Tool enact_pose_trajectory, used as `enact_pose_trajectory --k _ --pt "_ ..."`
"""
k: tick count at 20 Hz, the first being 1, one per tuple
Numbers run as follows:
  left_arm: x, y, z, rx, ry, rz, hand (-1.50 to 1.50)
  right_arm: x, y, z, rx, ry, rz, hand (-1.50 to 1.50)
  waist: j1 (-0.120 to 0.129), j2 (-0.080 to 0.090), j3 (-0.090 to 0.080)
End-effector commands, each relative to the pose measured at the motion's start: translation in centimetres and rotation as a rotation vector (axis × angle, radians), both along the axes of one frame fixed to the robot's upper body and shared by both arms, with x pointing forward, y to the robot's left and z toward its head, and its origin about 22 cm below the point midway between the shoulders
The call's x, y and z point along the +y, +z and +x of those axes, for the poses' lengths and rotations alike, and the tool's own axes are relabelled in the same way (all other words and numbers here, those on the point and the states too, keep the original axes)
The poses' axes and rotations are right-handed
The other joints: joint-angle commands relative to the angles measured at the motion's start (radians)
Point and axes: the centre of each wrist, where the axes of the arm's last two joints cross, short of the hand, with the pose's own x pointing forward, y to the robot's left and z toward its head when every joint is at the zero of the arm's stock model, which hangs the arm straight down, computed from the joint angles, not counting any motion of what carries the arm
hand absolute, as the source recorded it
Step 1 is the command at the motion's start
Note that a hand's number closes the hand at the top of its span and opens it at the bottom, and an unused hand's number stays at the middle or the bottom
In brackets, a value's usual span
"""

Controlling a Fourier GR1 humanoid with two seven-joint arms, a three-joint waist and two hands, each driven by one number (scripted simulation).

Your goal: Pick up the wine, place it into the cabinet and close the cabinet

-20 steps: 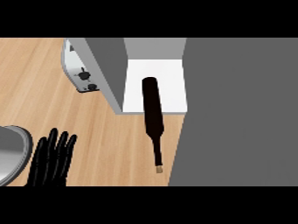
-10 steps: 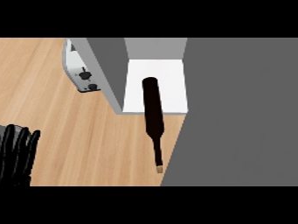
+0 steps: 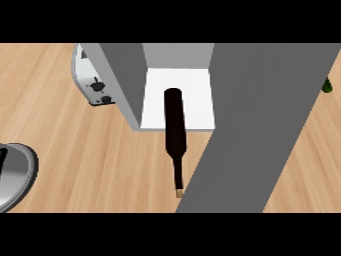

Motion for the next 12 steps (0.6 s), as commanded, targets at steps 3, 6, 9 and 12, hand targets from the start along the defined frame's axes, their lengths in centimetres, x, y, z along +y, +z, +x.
enact_pose_trajectory --k 3,6,9,12 --pt "2.7 0.8 1.0 -0.014 0.007 0.018 -1.5 3.2 0.7 -2.3 -0.066 0.112 0.076 1.5 -0.001 -0.001 -0.001" --pt "2.9 0.4 1.3 0.015 -0.014 0.015 -1.5 3.9 0.4 -2.3 -0.076 0.099 0.084 1.5 -0.009 0.0 -0.001" --pt "3.0 1.1 1.2 0.016 -0.021 0.005 -1.5 4.1 1.0 -1.6 -0.123 0.064 0.083 1.5 0.007 -0.001 -0.003" --pt "3.4 0.8 1.8 0.005 -0.031 -0.014 -1.5 6.3 0.3 -1.3 -0.167 0.04 0.056 1.5 0.003 0.002 -0.003"
